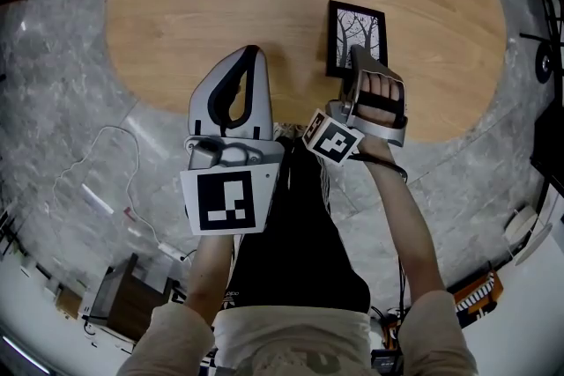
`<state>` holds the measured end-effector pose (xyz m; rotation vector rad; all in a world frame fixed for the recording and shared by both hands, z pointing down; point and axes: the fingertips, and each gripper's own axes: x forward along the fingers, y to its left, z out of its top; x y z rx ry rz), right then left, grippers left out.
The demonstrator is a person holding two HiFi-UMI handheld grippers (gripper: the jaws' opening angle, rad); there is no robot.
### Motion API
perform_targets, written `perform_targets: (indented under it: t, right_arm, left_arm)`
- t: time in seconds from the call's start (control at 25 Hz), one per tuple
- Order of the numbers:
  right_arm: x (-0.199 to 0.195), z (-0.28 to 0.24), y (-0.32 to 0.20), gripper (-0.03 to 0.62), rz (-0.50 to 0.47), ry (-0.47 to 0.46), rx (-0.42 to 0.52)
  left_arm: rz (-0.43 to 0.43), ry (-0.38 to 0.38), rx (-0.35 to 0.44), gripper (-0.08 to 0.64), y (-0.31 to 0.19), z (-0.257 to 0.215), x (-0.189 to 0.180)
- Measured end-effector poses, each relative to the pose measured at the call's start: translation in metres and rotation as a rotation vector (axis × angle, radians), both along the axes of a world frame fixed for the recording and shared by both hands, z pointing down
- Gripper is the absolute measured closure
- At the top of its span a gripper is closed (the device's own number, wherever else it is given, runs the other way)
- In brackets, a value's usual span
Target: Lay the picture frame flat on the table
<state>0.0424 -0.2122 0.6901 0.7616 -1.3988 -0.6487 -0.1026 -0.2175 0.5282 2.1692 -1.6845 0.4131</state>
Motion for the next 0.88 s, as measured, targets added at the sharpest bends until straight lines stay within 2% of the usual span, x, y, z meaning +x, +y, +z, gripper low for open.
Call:
perform_targets:
  t: [0.2, 0.44, 0.6, 0.72, 0.88]
  right_arm:
    - [-0.005, 0.008, 0.005, 0.551, 0.022, -0.06, -0.084]
    - [-0.009, 0.024, 0.023, 0.405, 0.021, -0.149, -0.325]
    - [-0.013, 0.029, 0.035, 0.382, 0.0, -0.152, -0.397]
    - [-0.013, 0.032, 0.042, 0.348, 0.0, -0.161, -0.488]
    - [-0.016, 0.035, 0.048, 0.325, 0.0, -0.184, -0.572]
  left_arm:
    - [0.007, 0.003, -0.002, 0.551, 0.002, 0.003, -0.001]
    - [0.025, 0.005, -0.014, 0.551, 0.0, 0.003, 0.004]
    - [0.041, -0.013, -0.015, 0.551, 0.006, 0.007, -0.001]
    - [0.059, -0.037, -0.019, 0.551, 0.008, 0.011, 0.0]
    - [0.068, -0.035, -0.022, 0.551, 0.01, 0.013, 0.0]
